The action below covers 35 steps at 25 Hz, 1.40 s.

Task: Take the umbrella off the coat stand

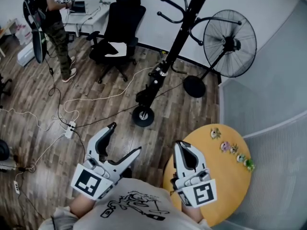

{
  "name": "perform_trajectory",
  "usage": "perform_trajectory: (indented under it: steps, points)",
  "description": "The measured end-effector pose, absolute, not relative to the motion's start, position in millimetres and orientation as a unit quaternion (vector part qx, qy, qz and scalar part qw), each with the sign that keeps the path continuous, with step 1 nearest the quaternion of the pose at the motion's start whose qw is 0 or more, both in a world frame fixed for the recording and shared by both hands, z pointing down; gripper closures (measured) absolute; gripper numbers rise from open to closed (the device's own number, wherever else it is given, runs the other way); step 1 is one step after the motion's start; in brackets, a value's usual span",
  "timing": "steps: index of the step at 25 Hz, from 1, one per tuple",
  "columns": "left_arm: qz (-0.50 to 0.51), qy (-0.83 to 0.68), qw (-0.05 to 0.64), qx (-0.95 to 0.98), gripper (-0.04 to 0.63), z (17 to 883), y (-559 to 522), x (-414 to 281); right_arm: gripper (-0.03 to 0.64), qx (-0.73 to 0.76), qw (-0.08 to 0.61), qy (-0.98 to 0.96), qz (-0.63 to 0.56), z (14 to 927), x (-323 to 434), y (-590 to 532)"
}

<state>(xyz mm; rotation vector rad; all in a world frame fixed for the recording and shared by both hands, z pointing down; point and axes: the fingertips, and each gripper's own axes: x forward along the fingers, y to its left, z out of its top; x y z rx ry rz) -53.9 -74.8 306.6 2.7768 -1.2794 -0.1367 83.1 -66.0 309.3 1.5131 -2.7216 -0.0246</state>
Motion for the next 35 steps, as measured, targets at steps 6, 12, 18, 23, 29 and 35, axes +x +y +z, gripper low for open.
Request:
perform_trajectory:
  steps: [6, 12, 18, 23, 29, 35]
  points:
    - [-0.046, -0.415, 0.046, 0.908, 0.221, 304, -106, -78, 0.603, 0.485, 0.018, -0.874, -0.009, 303, 58, -98]
    - [-0.042, -0.411, 0.047, 0.909, 0.221, 306, -140, -88, 0.603, 0.487, 0.019, -0.873, -0.011, 303, 48, -132]
    - [-0.044, -0.408, 0.047, 0.911, 0.221, 305, -167, -99, 0.603, 0.489, 0.018, -0.872, -0.012, 302, 35, -158]
    - [-0.045, -0.403, 0.050, 0.913, 0.221, 310, -183, -100, 0.603, 0.495, 0.018, -0.869, -0.008, 308, 33, -170]
    - [-0.042, -0.394, 0.054, 0.917, 0.221, 315, -192, -96, 0.603, 0.504, 0.021, -0.863, -0.003, 312, 37, -176]
    - [-0.032, -0.389, 0.053, 0.919, 0.221, 321, -201, -87, 0.603, 0.511, 0.018, -0.859, 0.000, 316, 49, -183]
